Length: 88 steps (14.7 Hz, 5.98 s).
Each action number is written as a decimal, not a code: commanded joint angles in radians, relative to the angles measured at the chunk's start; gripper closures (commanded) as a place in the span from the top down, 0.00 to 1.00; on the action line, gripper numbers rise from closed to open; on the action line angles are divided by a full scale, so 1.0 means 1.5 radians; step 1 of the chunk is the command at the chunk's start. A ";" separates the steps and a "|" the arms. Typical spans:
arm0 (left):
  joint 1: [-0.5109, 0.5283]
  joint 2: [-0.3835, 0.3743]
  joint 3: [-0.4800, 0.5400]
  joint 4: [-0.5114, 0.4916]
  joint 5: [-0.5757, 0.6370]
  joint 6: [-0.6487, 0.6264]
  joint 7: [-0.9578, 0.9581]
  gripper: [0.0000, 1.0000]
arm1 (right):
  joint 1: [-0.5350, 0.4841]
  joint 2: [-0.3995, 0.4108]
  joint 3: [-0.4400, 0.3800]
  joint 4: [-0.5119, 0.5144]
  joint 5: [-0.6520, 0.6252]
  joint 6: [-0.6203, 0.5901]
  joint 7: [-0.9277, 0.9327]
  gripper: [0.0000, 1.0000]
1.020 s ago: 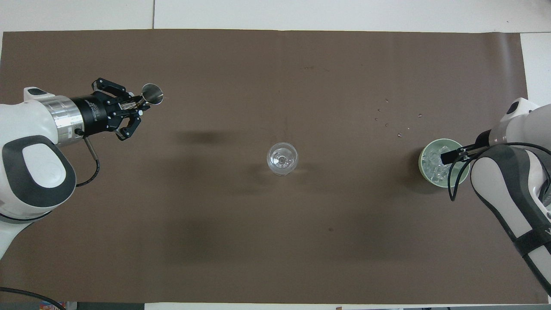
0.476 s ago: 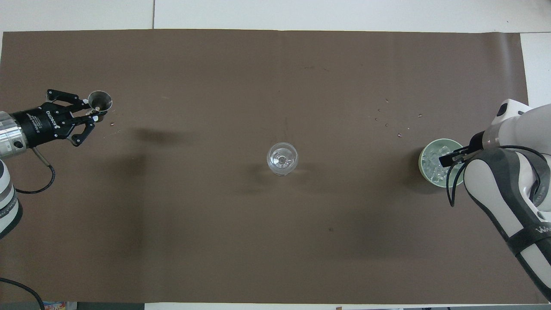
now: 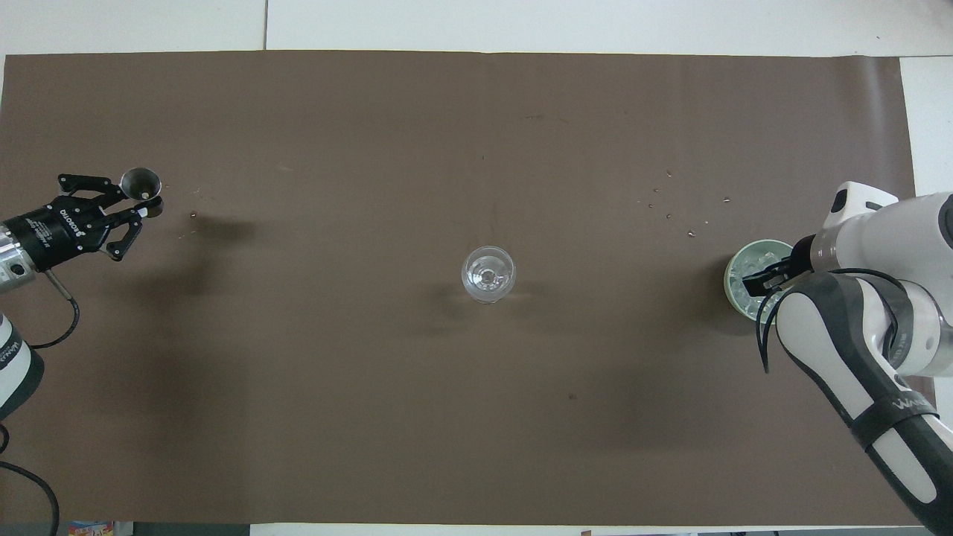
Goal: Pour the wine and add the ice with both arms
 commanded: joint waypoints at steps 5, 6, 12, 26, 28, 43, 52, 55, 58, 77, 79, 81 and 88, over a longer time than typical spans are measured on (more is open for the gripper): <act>0.056 -0.001 -0.005 -0.078 -0.231 -0.034 0.134 0.00 | -0.008 -0.020 0.001 -0.026 0.010 0.013 -0.025 0.61; 0.055 0.000 -0.005 -0.089 -0.265 -0.032 0.135 0.00 | -0.011 -0.019 0.001 -0.026 0.010 0.013 -0.034 0.58; 0.044 0.000 -0.006 -0.118 -0.386 0.023 0.135 0.00 | -0.019 -0.019 0.000 -0.026 0.011 0.014 -0.053 0.48; 0.014 -0.001 -0.005 -0.129 -0.485 0.070 0.131 1.00 | -0.019 -0.023 0.000 -0.051 0.010 0.058 -0.052 0.40; 0.024 -0.006 -0.005 -0.132 -0.482 0.067 0.125 1.00 | -0.020 -0.023 0.000 -0.051 0.010 0.053 -0.052 0.40; 0.057 -0.022 0.069 -0.099 0.017 -0.068 0.116 1.00 | -0.008 0.012 0.004 0.121 0.013 -0.141 -0.008 0.14; 0.029 -0.016 0.095 0.130 0.427 -0.220 0.075 1.00 | 0.214 0.027 0.006 0.355 0.066 -0.338 0.407 0.14; -0.016 -0.014 0.094 0.230 0.551 -0.286 0.075 1.00 | 0.307 0.060 0.006 0.431 0.075 -0.342 0.600 0.15; -0.101 -0.003 0.095 0.311 0.656 -0.285 0.074 1.00 | 0.373 0.068 0.006 0.429 0.097 -0.275 0.731 0.15; -0.570 -0.162 0.387 0.342 0.761 -0.510 0.335 1.00 | 0.454 0.085 0.005 0.332 0.045 -0.131 0.784 0.16; -0.567 -0.156 0.385 0.385 0.763 -0.594 0.396 1.00 | 0.453 0.083 0.005 0.323 0.045 -0.125 0.782 0.17; -0.574 -0.149 0.387 0.421 0.770 -0.635 0.451 1.00 | 0.454 0.081 0.005 0.321 0.045 -0.127 0.783 0.25; -0.608 -0.166 0.403 0.407 0.799 -0.637 0.456 1.00 | 0.450 0.091 0.004 0.396 0.045 -0.209 0.782 0.49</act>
